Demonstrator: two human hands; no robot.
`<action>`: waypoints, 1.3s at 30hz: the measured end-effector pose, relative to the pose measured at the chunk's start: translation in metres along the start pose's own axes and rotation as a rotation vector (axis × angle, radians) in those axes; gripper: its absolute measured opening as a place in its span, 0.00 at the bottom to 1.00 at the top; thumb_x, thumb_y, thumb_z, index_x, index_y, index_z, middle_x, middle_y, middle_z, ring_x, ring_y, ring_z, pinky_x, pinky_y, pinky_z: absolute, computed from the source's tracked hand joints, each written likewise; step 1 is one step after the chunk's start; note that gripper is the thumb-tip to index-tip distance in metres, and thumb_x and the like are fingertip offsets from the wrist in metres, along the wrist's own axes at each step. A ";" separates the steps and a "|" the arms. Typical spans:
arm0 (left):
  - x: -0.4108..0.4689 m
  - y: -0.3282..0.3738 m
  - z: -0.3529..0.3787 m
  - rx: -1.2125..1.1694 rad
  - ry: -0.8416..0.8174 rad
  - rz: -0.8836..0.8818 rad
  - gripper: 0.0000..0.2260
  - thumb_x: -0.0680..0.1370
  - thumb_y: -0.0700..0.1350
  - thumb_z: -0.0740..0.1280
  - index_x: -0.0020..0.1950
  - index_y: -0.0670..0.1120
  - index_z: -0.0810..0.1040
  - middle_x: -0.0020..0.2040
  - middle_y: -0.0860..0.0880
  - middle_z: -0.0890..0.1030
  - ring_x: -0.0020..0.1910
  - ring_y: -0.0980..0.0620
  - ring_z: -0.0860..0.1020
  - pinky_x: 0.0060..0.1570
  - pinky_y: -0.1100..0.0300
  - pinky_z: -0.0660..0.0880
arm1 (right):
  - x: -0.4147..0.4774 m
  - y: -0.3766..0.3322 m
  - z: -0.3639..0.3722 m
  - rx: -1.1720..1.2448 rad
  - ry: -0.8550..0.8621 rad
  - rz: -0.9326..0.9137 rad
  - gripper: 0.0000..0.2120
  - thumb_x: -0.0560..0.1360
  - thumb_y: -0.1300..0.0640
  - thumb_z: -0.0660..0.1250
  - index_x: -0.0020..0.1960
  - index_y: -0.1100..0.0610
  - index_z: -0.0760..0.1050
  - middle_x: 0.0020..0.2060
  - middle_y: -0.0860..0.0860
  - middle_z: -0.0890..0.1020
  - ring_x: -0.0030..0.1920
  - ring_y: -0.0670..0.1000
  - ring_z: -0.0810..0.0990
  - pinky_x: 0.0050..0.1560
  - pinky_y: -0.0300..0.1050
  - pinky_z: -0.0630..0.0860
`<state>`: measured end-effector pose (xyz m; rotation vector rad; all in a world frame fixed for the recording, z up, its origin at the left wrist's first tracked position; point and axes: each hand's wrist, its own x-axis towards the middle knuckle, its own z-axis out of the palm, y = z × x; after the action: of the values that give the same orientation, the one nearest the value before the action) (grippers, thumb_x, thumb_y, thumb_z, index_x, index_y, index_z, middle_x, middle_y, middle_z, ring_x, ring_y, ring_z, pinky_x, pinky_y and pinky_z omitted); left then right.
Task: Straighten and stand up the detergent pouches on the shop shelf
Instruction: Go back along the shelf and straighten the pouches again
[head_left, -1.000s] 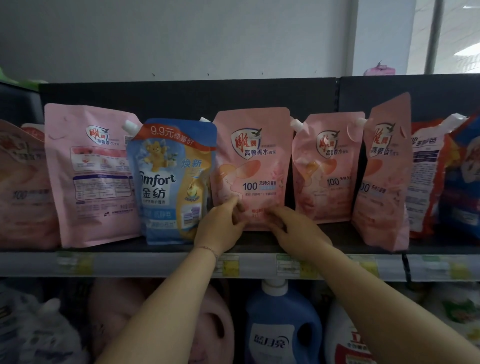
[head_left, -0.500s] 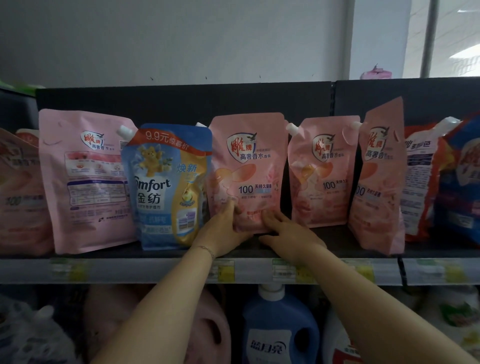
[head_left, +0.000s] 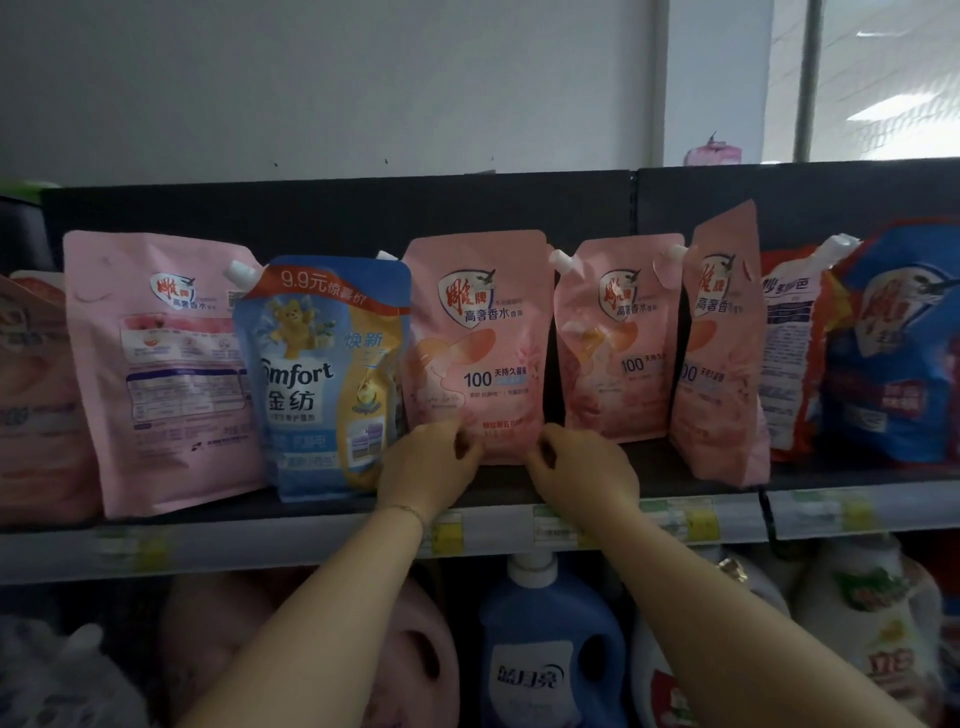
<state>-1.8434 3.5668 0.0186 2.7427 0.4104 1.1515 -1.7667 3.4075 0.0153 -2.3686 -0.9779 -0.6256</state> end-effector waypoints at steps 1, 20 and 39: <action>0.001 0.002 0.000 0.082 -0.014 0.047 0.12 0.80 0.55 0.58 0.46 0.49 0.74 0.42 0.51 0.79 0.42 0.49 0.79 0.36 0.58 0.70 | 0.001 -0.001 0.000 -0.041 -0.009 -0.006 0.14 0.79 0.47 0.57 0.45 0.55 0.74 0.37 0.48 0.77 0.37 0.51 0.76 0.35 0.46 0.70; -0.008 0.043 -0.018 0.131 -0.253 0.291 0.14 0.78 0.46 0.61 0.63 0.50 0.71 0.60 0.47 0.76 0.57 0.44 0.75 0.45 0.58 0.67 | -0.011 -0.003 -0.078 -0.373 -0.198 -0.058 0.14 0.76 0.47 0.62 0.55 0.55 0.75 0.49 0.52 0.80 0.47 0.56 0.79 0.45 0.49 0.75; 0.042 0.129 0.060 -0.057 -0.338 -0.076 0.19 0.79 0.45 0.59 0.71 0.48 0.65 0.66 0.44 0.68 0.65 0.43 0.69 0.63 0.45 0.69 | 0.019 0.075 -0.040 0.109 -0.149 0.131 0.17 0.79 0.57 0.59 0.66 0.56 0.65 0.63 0.55 0.71 0.59 0.56 0.73 0.58 0.50 0.74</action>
<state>-1.7475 3.4552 0.0349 2.7706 0.4247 0.6518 -1.7075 3.3471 0.0370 -2.3851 -0.8858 -0.3419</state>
